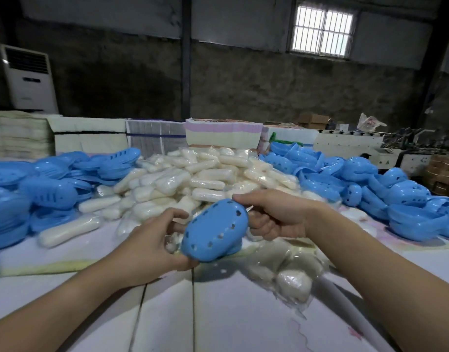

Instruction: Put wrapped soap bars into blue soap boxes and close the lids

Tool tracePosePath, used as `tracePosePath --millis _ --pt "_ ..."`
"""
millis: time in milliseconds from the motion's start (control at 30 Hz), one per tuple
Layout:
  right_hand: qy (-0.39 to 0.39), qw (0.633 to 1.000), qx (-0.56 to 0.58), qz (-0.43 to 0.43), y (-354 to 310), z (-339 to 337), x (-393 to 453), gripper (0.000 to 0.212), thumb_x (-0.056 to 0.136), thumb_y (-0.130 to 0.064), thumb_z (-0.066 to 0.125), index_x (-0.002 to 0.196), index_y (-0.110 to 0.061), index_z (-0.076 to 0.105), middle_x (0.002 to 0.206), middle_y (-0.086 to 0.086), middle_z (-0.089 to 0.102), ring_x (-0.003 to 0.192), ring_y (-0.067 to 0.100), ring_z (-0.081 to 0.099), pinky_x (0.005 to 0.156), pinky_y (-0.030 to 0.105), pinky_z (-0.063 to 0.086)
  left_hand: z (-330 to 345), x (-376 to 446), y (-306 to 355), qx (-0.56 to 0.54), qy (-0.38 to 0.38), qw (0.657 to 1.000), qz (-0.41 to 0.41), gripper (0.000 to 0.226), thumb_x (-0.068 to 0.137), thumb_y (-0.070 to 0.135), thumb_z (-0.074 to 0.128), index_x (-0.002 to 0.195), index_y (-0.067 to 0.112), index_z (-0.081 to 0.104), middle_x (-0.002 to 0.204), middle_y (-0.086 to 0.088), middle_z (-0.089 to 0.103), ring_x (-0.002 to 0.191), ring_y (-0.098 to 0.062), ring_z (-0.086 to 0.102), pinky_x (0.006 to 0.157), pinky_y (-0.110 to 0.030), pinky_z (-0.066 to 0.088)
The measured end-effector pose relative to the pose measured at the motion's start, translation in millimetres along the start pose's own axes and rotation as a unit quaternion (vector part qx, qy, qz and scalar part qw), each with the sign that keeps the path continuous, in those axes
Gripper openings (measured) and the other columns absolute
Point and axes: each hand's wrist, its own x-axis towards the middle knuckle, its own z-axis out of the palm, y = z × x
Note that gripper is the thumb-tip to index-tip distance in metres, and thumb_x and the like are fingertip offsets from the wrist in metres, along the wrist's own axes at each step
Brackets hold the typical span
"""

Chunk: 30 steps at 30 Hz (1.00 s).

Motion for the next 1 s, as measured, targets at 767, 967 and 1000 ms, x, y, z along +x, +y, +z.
tracePosePath --millis 767,967,1000 --pt "0.020 0.844 -0.494 -0.208 15 15 -3 0.069 0.081 -0.031 0.071 0.142 -0.045 0.042 0.145 -0.029 0.036 0.126 -0.013 0.032 0.097 0.004 0.026 -3 -2 10 0.086 -0.029 0.996 0.001 0.076 0.056 0.062 0.071 0.127 0.047 0.049 0.119 0.022 0.058 0.117 -0.006 0.053 0.101 -0.035 0.049" --pt "0.045 0.827 -0.506 -0.242 18 20 1 0.073 0.076 -0.037 0.080 0.137 -0.049 0.043 0.133 -0.027 0.046 0.121 -0.009 0.041 0.101 0.010 0.033 -3 1 8 0.078 -0.018 0.997 0.010 0.071 0.061 0.052 0.084 0.120 0.047 0.045 0.111 0.022 0.058 0.107 -0.009 0.059 0.095 -0.034 0.050" --pt "0.056 0.838 -0.482 -0.250 19 19 2 0.068 0.076 -0.041 0.079 0.133 -0.053 0.044 0.130 -0.030 0.046 0.119 -0.010 0.042 0.097 0.006 0.033 -3 2 7 0.071 -0.017 0.997 0.006 0.072 0.056 0.055 0.082 0.117 0.047 0.045 0.110 0.021 0.060 0.105 -0.008 0.061 0.093 -0.034 0.051"
